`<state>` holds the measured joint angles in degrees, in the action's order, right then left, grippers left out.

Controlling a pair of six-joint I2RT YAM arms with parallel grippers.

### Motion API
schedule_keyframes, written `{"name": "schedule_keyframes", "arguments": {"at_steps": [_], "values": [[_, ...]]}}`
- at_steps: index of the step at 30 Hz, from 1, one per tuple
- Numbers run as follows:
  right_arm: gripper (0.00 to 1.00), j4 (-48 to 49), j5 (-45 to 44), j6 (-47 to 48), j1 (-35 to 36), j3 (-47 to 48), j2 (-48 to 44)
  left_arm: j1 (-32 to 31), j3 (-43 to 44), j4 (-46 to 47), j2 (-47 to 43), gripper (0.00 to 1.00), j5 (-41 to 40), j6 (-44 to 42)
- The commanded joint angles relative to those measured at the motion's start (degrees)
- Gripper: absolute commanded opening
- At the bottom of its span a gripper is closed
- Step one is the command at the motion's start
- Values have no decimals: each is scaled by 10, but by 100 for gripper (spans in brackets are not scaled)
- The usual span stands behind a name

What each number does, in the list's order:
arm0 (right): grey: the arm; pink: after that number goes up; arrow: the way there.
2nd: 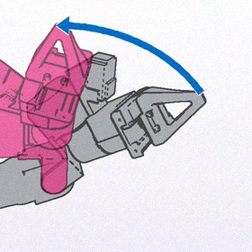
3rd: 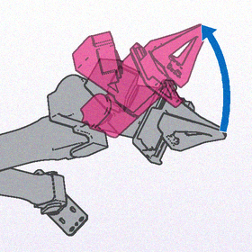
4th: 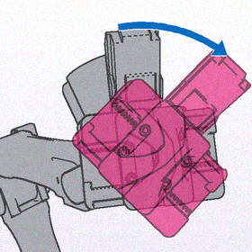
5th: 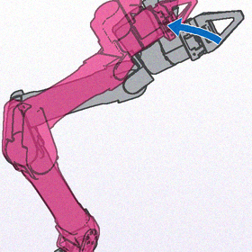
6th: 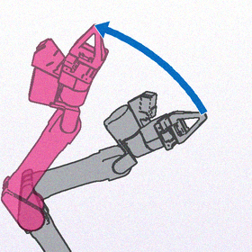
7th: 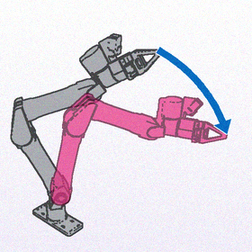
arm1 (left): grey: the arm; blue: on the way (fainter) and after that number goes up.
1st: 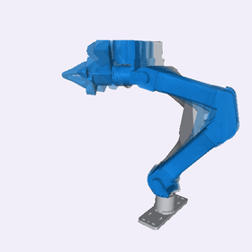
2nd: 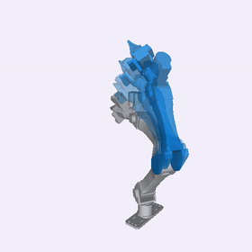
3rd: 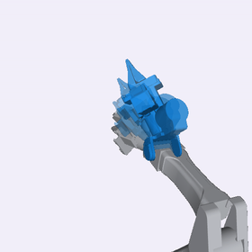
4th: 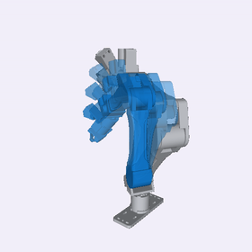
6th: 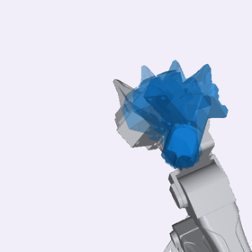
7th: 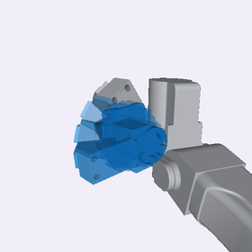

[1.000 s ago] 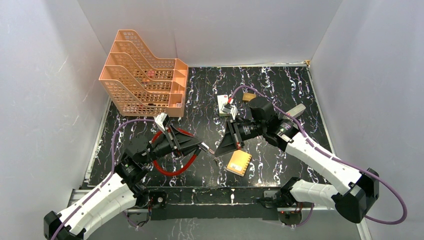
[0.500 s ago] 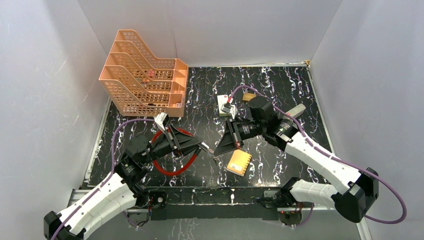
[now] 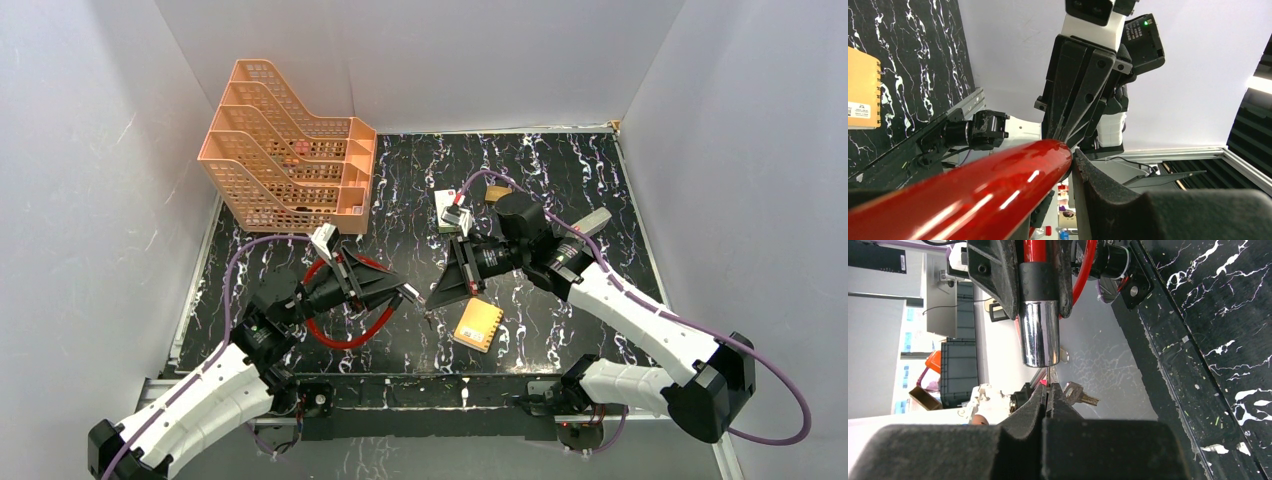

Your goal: Unlock with the key

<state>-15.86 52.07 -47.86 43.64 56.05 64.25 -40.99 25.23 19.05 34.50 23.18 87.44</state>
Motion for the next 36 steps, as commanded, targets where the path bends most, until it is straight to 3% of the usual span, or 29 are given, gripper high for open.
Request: {"name": "schedule_keyframes", "arguments": {"at_steps": [1, 20, 31, 36], "values": [[0, 36, -36, -3, 1, 13, 6, -1, 37, 29, -3, 0, 32, -2], [0, 65, -107, -29, 1, 21, 20, -1, 46, 40, 13, 0, 13, -20], [0, 101, -108, -43, -10, 15, 36, -2, 40, 61, -5, 0, 10, -21], [0, 106, -90, -44, -12, 17, 32, -2, 42, 15, -33, 0, -29, -40]]}}
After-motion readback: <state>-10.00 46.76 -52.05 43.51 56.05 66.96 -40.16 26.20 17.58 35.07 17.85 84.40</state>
